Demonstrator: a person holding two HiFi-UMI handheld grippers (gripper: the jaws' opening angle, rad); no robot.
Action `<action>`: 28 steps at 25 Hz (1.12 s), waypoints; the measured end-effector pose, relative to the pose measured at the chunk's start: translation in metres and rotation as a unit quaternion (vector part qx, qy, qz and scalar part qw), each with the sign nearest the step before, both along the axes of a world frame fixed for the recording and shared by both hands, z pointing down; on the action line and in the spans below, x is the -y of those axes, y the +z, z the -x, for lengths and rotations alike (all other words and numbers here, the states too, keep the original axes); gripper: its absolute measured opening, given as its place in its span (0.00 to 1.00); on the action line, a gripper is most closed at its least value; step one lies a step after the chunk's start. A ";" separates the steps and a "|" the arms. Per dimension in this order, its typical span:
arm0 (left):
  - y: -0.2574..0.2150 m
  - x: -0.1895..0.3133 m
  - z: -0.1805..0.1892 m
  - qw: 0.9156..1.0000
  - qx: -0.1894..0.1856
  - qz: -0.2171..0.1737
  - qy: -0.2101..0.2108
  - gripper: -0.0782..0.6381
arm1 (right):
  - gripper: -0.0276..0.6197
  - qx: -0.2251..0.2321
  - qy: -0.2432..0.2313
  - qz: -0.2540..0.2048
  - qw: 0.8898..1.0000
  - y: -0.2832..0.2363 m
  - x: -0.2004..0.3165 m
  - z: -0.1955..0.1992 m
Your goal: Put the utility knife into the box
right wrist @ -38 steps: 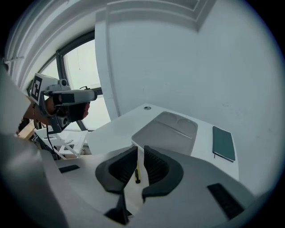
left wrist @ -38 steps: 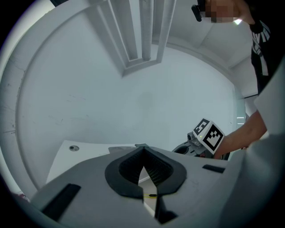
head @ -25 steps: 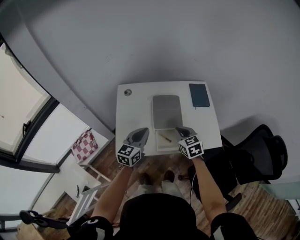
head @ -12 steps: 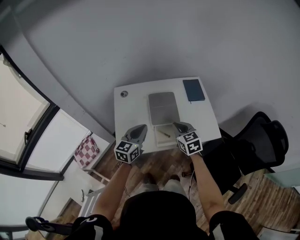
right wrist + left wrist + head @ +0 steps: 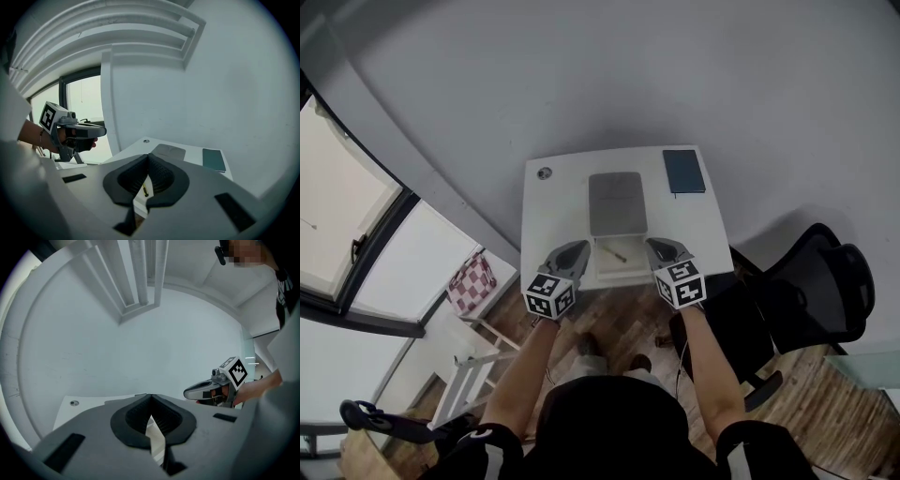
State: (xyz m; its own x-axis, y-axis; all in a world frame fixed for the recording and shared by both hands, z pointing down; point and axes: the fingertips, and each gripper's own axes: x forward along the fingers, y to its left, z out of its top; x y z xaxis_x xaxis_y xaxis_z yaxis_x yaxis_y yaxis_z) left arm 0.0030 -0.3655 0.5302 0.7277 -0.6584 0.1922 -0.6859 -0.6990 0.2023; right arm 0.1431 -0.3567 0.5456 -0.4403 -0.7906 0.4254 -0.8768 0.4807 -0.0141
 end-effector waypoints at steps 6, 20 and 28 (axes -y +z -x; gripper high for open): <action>-0.001 -0.026 -0.024 1.000 0.008 0.000 -0.030 0.14 | 0.06 0.009 -0.013 -0.005 1.000 0.000 -0.021 -0.033; 0.000 -0.058 -0.038 0.997 0.015 -0.001 -0.072 0.14 | 0.06 0.017 -0.048 -0.011 0.999 0.000 -0.044 -0.051; 0.001 -0.068 -0.037 0.997 0.016 -0.006 -0.079 0.14 | 0.06 0.018 -0.054 -0.020 0.998 -0.001 -0.054 -0.047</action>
State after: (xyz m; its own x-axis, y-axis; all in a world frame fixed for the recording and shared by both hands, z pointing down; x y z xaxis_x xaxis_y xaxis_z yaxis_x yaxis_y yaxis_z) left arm 0.0400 -0.2972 0.5313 0.6078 -0.7670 0.2055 -0.7940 -0.5833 0.1712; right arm 0.1898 -0.3027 0.5444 -0.5382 -0.7534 0.3778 -0.8191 0.5732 -0.0235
